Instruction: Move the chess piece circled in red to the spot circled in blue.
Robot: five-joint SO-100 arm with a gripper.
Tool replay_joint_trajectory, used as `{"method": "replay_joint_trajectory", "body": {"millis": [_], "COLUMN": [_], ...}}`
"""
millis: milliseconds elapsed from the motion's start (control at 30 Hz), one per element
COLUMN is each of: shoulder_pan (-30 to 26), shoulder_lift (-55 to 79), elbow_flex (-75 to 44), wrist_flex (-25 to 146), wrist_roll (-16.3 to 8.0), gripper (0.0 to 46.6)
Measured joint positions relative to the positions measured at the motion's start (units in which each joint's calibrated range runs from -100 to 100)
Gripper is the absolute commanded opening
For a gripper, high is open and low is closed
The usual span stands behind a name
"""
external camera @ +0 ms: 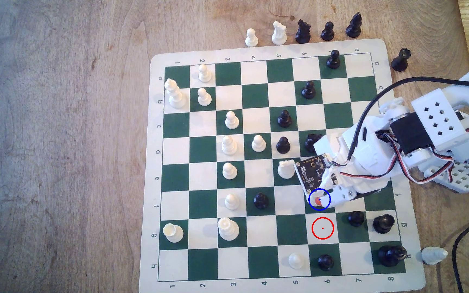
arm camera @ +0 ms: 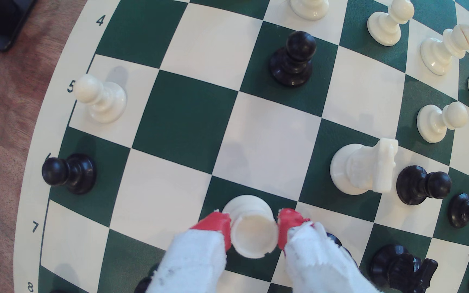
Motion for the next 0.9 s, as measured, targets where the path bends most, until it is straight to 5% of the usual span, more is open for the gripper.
{"method": "replay_joint_trajectory", "body": {"millis": [400, 800, 900], "shoulder_pan": [0.0, 1.9, 4.3], "shoulder_lift": [-8.0, -25.6, -30.7], "elbow_flex": [0.0, 3.3, 3.8], "wrist_flex": [5.4, 10.4, 9.4], "wrist_roll": [0.1, -2.1, -2.5], "gripper": [20.9, 18.9, 14.8]}}
